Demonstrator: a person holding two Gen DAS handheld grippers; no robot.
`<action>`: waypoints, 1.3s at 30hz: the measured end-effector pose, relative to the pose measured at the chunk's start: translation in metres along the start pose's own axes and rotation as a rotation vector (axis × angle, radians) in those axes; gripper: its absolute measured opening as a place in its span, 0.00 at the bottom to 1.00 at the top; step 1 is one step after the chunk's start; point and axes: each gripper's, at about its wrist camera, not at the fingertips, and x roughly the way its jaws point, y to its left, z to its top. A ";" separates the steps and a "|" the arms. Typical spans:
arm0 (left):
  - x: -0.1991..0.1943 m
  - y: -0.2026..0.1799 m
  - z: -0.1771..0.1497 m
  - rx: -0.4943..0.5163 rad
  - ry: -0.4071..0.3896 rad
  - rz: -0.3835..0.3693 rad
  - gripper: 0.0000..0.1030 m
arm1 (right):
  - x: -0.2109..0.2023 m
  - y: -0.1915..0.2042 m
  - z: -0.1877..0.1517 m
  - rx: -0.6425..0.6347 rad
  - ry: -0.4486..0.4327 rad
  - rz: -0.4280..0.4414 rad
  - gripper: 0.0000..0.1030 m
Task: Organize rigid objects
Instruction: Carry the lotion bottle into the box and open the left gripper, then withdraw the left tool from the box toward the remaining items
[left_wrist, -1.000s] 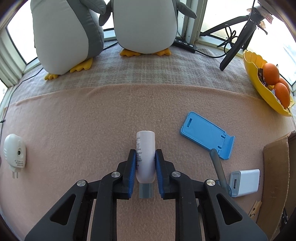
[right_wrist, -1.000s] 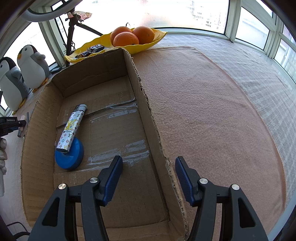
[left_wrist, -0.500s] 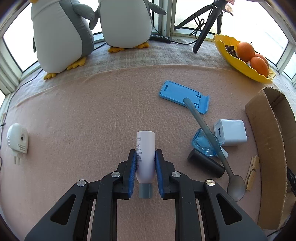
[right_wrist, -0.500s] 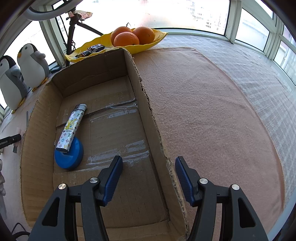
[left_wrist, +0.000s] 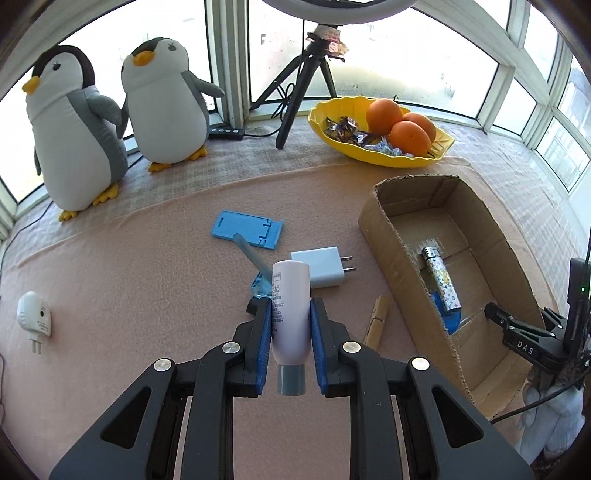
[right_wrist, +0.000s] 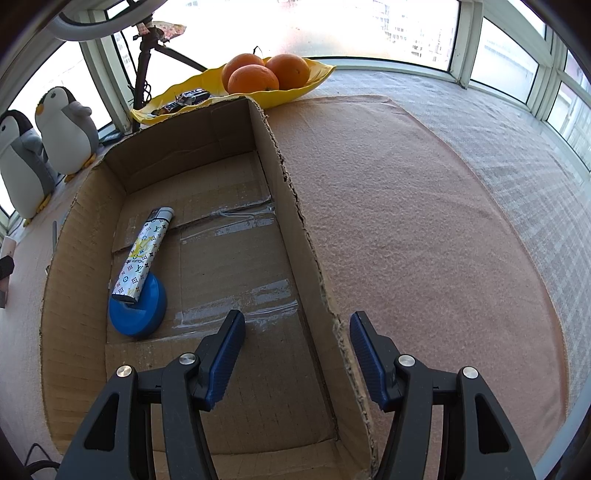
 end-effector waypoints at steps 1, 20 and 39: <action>-0.002 -0.008 0.001 0.014 -0.005 -0.013 0.18 | 0.000 0.000 0.000 0.000 0.000 0.000 0.53; 0.008 -0.129 0.003 0.211 0.029 -0.172 0.18 | -0.001 0.000 0.001 0.004 0.000 0.003 0.54; 0.003 -0.139 0.000 0.229 0.013 -0.168 0.67 | -0.001 0.001 0.001 0.002 0.001 0.002 0.57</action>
